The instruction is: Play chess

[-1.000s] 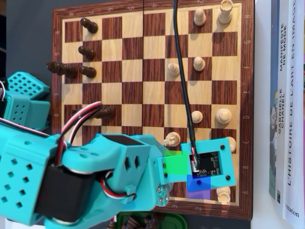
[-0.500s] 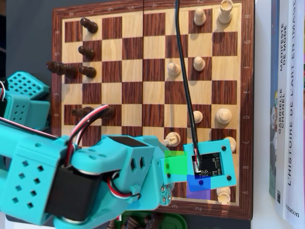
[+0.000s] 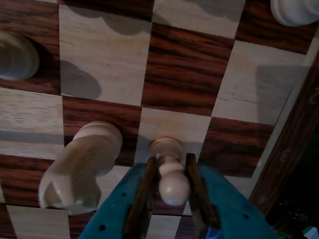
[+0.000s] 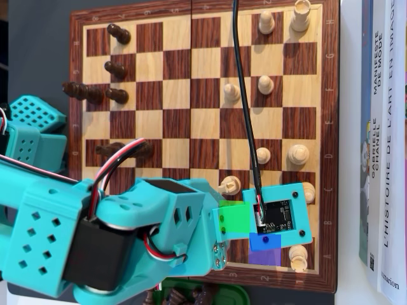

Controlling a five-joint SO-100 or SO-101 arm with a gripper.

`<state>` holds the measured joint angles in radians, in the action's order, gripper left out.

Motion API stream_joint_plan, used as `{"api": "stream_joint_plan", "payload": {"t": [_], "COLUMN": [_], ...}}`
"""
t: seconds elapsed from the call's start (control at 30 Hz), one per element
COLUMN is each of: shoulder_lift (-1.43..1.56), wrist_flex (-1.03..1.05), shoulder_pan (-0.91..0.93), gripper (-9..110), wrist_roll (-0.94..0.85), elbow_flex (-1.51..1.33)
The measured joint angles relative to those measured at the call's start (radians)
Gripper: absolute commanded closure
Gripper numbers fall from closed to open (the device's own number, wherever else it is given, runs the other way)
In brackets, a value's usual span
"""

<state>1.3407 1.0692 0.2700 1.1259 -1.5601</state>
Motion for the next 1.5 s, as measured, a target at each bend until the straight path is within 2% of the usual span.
{"api": "stream_joint_plan", "payload": {"t": [1.5], "shoulder_lift": [0.077], "wrist_flex": [0.002], "shoulder_pan": [-0.038], "gripper": [86], "wrist_roll": [0.023], "elbow_flex": [-0.003]}}
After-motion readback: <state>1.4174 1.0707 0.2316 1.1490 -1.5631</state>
